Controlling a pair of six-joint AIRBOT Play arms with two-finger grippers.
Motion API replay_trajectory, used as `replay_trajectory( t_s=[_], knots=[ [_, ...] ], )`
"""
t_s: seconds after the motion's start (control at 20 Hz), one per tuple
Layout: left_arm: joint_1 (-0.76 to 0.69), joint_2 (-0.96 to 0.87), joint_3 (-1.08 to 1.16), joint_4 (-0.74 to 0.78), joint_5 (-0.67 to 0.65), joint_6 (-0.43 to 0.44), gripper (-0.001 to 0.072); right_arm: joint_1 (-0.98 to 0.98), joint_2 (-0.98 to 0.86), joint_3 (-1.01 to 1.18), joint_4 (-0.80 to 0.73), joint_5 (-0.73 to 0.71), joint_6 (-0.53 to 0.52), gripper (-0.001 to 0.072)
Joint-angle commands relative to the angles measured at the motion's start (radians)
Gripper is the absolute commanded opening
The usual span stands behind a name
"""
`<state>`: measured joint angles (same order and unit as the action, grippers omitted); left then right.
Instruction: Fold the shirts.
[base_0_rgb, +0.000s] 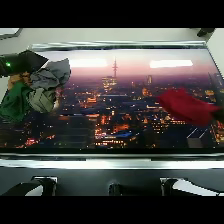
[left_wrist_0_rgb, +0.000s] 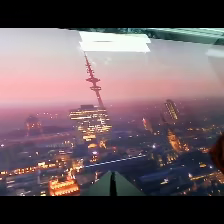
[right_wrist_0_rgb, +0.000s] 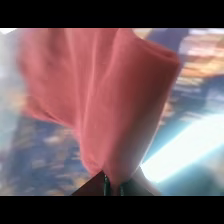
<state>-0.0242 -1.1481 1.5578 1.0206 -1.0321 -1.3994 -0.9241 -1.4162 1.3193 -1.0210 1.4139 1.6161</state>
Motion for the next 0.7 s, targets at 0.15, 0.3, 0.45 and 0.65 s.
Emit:
replay_trajectory(
  t_s=[0.15, 0.3, 0.45, 0.65],
  knots=[
    [-0.029, 0.000, 0.000, 0.001, 0.000, 0.001, 0.0028, -0.116, 0.107, -0.249, -0.377, 0.091, 0.083, 0.0043],
    [-0.029, 0.000, 0.000, 0.001, 0.000, 0.001, 0.0028, -0.116, 0.113, -0.349, -0.417, 0.085, 0.118, 0.0043],
    [-0.029, 0.000, 0.000, 0.001, 0.001, 0.000, 0.0028, -0.116, 0.146, -0.429, -0.428, 0.044, 0.141, 0.0044],
    [-0.034, 0.000, 0.000, 0.001, 0.000, 0.001, 0.0028, -0.116, 0.150, -0.436, -0.465, 0.002, 0.184, 0.0044]
  ],
)
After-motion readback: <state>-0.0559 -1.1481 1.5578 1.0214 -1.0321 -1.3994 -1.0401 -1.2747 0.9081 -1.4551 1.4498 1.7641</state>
